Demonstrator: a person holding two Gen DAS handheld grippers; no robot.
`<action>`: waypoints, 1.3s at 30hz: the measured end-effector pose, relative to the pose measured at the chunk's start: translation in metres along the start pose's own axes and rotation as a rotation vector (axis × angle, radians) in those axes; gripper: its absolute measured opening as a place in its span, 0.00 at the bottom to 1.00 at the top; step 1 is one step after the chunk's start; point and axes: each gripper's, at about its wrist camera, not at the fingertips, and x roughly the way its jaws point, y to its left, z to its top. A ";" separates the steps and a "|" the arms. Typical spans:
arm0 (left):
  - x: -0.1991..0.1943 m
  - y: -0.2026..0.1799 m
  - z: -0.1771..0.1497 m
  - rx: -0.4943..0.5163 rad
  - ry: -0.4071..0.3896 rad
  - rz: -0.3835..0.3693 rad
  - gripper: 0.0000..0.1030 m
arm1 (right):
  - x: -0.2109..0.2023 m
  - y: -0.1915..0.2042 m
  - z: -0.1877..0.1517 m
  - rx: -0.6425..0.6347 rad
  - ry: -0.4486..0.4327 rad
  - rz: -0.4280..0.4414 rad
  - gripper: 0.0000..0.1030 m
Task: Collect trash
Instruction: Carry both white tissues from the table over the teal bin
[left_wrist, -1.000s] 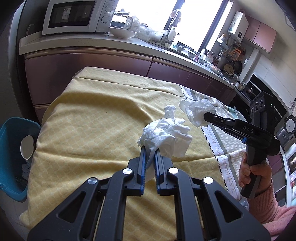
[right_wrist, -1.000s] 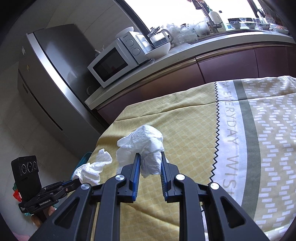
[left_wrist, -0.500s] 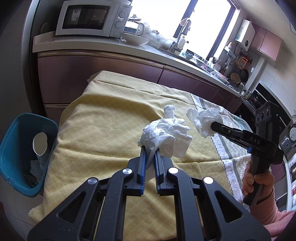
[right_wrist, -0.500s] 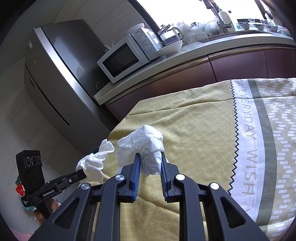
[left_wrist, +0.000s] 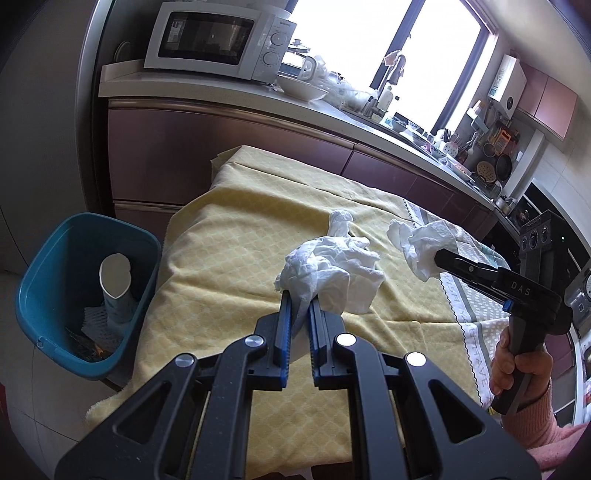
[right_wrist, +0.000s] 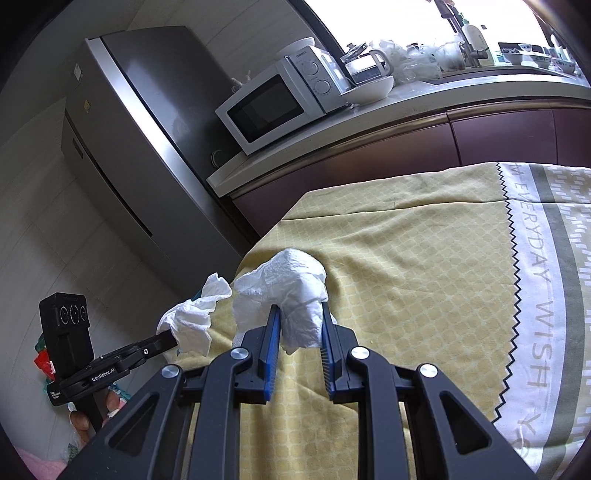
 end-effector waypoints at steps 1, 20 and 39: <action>-0.002 0.003 0.000 -0.005 -0.003 0.002 0.09 | 0.001 0.002 0.000 -0.003 0.003 0.004 0.18; -0.032 0.046 -0.002 -0.081 -0.048 0.064 0.09 | 0.027 0.037 -0.002 -0.052 0.051 0.070 0.18; -0.054 0.073 -0.004 -0.116 -0.085 0.128 0.09 | 0.059 0.070 -0.003 -0.106 0.101 0.120 0.18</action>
